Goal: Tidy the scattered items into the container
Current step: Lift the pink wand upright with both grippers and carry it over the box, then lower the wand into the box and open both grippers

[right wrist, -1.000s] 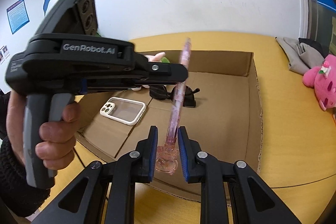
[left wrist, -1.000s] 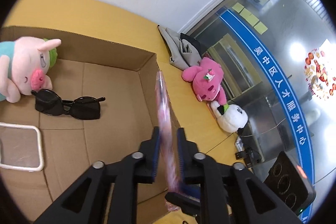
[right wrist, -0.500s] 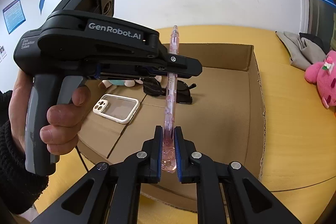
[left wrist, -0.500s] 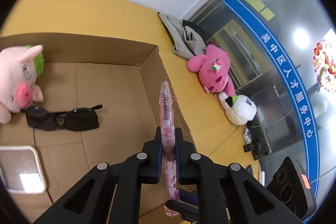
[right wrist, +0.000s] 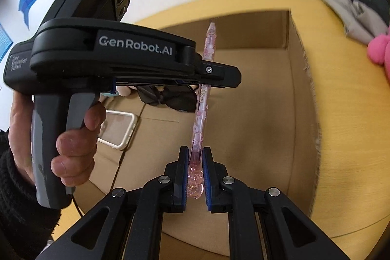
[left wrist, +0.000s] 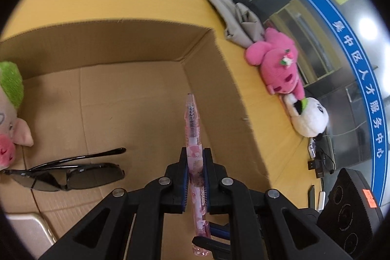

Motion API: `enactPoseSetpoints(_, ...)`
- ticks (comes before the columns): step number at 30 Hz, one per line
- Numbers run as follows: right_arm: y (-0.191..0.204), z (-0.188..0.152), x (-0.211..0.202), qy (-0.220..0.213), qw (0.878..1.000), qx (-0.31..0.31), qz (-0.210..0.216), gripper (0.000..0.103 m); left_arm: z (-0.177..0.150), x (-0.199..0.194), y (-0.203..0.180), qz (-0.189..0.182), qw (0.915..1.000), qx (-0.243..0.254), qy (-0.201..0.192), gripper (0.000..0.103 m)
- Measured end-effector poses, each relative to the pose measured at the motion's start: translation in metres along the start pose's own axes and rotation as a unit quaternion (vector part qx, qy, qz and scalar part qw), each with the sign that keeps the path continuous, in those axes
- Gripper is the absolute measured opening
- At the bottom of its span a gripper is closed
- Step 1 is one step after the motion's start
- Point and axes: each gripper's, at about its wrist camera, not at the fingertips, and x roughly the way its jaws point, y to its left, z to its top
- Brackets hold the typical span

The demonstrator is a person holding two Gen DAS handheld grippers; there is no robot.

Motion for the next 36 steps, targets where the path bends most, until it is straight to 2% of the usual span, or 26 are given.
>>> enactPoseSetpoints(11, -0.002, 0.012, 0.039, 0.077, 0.996, -0.004, -0.054, 0.012, 0.004, 0.034, 0.018, 0.031, 0.9989, -0.023, 0.027, 0.009)
enactPoseSetpoints(16, -0.001, 0.014, 0.045, 0.093, 0.994, -0.003, -0.063, 0.012, 0.006, 0.044, 0.024, 0.048, 0.9976, -0.033, 0.037, 0.01)
enactPoseSetpoints(20, -0.003, 0.016, 0.046, 0.1, 0.993, 0.008, -0.056, 0.013, 0.007, 0.046, 0.028, 0.044, 0.9975, -0.036, 0.043, 0.01)
enactPoseSetpoints(26, -0.001, 0.011, 0.049, 0.11, 0.992, 0.004, -0.065, 0.014, 0.005, 0.043, 0.028, 0.049, 0.9976, -0.037, 0.033, 0.011)
enactPoseSetpoints(34, 0.002, 0.005, 0.042, 0.106, 0.992, 0.004, -0.065, 0.017, 0.008, 0.023, 0.023, 0.052, 0.9979, -0.039, 0.002, 0.038)
enactPoseSetpoints(36, 0.003, 0.004, 0.04, 0.104, 0.992, 0.004, -0.065, 0.02, 0.009, 0.016, 0.021, 0.056, 0.9978, -0.034, -0.005, 0.039)
